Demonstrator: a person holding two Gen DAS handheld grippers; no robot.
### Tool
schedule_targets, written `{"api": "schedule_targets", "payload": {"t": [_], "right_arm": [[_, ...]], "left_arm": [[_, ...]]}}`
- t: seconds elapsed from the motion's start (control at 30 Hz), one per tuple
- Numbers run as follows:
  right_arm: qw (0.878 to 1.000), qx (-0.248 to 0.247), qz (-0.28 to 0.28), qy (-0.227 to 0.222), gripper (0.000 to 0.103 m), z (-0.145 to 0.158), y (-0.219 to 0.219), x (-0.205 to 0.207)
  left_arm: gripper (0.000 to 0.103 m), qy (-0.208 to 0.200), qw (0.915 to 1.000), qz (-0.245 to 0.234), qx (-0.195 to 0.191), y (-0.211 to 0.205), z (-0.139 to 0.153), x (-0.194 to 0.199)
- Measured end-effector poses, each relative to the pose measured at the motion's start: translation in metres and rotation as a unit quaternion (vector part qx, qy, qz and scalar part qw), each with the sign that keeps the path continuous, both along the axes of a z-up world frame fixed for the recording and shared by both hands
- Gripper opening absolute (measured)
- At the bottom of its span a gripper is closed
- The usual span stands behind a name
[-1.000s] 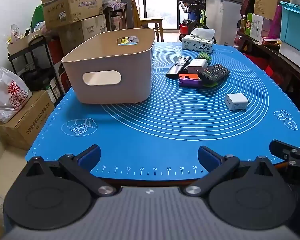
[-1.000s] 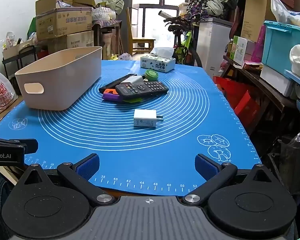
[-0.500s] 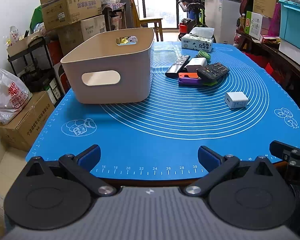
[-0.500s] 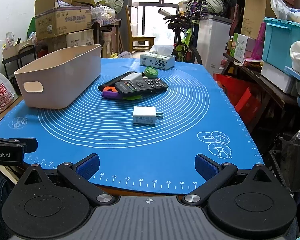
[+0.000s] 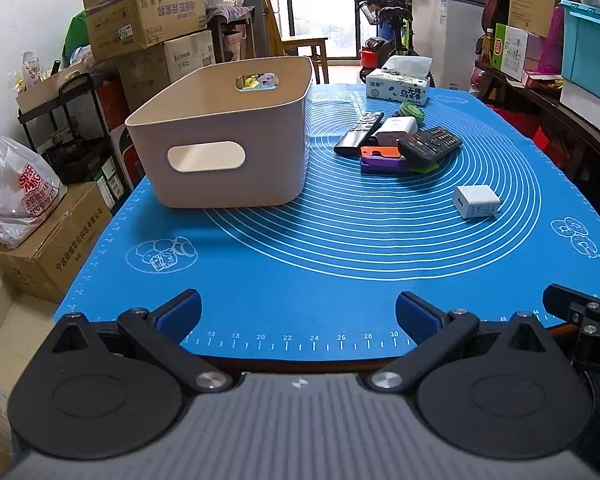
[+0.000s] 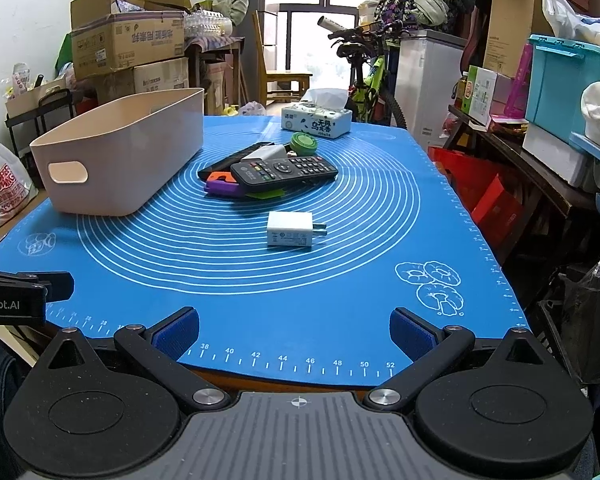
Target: Organize rigid objects
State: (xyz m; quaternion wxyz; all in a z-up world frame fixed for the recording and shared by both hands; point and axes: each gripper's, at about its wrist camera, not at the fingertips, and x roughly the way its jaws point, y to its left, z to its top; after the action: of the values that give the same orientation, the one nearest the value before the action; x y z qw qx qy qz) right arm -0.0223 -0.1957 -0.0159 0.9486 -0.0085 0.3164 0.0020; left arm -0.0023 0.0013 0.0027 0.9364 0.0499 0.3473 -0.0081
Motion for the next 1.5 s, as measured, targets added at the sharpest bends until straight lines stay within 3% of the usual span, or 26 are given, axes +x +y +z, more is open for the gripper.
{"api": "schedule_targets", "payload": {"t": [1.5], "right_arm": [[1.000, 0.002, 0.001, 0.001, 0.100, -0.0001, 0.0000, 0.0000]], "left_arm": [[0.102, 0.003, 1.0000, 0.000, 0.006, 0.0019, -0.0029, 0.0009]]}}
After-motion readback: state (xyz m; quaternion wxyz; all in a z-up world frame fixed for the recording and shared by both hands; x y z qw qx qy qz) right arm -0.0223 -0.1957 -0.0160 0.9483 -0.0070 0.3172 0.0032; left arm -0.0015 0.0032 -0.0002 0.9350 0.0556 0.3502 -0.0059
